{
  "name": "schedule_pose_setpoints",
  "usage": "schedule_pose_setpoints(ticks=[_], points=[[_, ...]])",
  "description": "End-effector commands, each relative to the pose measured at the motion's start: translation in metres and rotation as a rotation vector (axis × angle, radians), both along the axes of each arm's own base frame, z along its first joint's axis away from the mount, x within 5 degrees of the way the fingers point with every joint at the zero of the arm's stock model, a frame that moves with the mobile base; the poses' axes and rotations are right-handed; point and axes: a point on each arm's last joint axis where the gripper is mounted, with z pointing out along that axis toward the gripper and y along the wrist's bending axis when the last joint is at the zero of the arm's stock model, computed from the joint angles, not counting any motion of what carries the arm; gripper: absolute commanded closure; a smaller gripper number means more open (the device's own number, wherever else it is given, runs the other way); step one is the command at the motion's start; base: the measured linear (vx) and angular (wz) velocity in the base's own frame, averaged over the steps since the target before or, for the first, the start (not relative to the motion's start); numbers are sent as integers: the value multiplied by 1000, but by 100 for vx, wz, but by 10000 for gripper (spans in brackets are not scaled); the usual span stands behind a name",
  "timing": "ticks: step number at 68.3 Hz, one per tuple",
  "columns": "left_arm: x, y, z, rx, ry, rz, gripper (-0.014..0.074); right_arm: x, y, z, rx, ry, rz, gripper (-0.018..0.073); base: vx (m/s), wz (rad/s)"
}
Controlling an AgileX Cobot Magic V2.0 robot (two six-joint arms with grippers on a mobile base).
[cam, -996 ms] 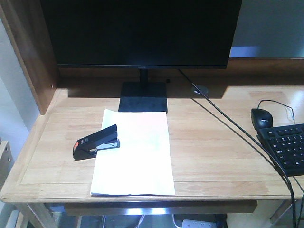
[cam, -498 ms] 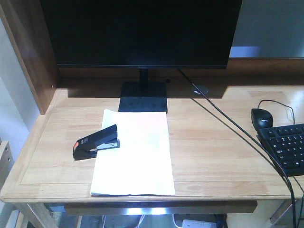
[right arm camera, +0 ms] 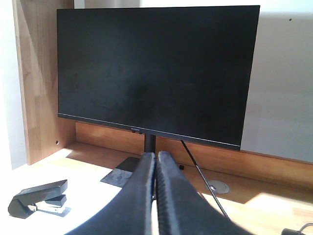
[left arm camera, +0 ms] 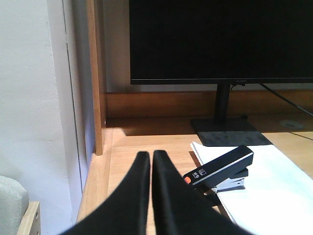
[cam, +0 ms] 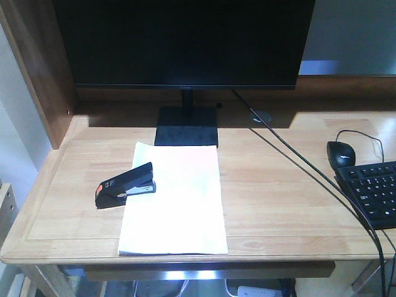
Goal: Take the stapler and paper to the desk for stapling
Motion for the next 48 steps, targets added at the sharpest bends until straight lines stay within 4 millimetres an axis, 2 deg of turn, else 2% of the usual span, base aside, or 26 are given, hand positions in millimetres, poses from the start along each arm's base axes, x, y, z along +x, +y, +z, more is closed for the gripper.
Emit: schedule_pose_setpoints(ticks=[1,11,37,48], points=[[-1,-1,3,-24,-80,-12,603,1,-5,10,-11,-36,-56,568,0,0],[-1,-1,3,-24,-80,-12,603,3,-9,10,-7,-30,-104,568,0,0],[-1,-1,3,-24,-80,-12,603,3,-10,0,-269,-19,-125,568,0,0],[-1,-1,3,-24,-80,-12,603,0,-13,0,-237,-13,-169,568,0,0]])
